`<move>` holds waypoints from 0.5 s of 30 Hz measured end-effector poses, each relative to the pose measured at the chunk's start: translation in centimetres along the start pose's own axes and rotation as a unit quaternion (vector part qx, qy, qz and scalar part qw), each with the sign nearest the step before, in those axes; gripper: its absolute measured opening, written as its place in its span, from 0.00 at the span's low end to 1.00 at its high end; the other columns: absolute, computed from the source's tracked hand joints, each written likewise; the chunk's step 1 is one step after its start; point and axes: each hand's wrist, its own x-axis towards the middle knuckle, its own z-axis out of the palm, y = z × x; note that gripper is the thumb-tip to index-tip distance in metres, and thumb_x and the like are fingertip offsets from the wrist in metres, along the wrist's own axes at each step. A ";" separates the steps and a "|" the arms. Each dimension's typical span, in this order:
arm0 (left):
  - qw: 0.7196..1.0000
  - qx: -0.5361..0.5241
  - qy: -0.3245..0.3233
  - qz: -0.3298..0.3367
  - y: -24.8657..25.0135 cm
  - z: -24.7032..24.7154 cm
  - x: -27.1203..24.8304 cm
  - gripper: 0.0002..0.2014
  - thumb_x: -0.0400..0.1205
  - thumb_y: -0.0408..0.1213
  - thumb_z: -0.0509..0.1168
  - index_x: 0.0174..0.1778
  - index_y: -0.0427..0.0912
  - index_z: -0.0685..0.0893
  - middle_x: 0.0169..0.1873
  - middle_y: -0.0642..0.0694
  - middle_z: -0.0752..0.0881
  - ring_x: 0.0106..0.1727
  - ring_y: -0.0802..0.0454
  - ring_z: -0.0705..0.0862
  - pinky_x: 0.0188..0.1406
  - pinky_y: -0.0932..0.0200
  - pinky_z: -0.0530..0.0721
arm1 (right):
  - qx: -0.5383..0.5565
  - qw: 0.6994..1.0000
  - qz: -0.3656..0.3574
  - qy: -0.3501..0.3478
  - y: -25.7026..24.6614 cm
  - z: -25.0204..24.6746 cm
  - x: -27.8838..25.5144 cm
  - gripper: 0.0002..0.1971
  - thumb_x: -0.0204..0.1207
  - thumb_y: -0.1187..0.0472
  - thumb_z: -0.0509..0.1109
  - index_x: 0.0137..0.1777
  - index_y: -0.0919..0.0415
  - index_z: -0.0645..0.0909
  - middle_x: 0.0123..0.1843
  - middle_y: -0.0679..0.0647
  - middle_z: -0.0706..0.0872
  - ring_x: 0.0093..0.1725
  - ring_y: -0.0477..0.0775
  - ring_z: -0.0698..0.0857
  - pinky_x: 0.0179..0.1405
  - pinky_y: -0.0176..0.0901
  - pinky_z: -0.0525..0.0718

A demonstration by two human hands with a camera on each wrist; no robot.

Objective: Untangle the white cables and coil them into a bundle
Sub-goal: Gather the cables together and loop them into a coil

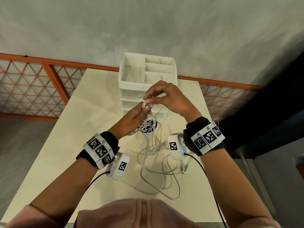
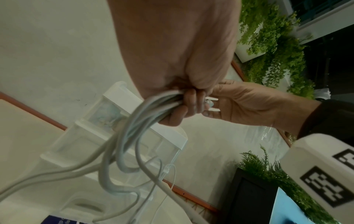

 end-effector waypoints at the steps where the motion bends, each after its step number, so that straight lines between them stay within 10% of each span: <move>1: 1.000 -0.011 -0.002 -0.003 0.0 0.0 0.0 0.11 0.89 0.39 0.47 0.46 0.48 0.73 0.31 0.55 0.71 0.25 0.66 0.71 0.28 0.73 0.69 | 0.009 1.000 -0.004 0.004 0.0 0.0 0.0 0.09 0.69 0.62 0.78 0.48 0.63 0.89 0.53 0.59 0.84 0.48 0.45 0.85 0.55 0.33 0.82; 7: 0.997 -0.071 0.015 -0.011 -0.7 0.1 0.0 0.15 0.87 0.47 0.46 0.53 0.42 0.73 0.41 0.41 0.67 0.31 0.56 0.62 0.30 0.62 0.66 | 0.126 0.991 0.033 -0.010 0.0 -0.4 -0.4 0.03 0.74 0.71 0.72 0.46 0.65 0.84 0.51 0.60 0.87 0.50 0.53 0.86 0.56 0.48 0.85; 15: 0.998 -0.054 -0.042 -0.007 -0.2 0.7 0.2 0.17 0.87 0.44 0.49 0.70 0.42 0.63 0.32 0.50 0.65 0.30 0.58 0.65 0.33 0.59 0.72 | 0.160 0.986 0.031 0.043 0.4 0.4 -0.1 0.09 0.76 0.68 0.71 0.54 0.67 0.77 0.52 0.63 0.86 0.48 0.55 0.88 0.49 0.43 0.89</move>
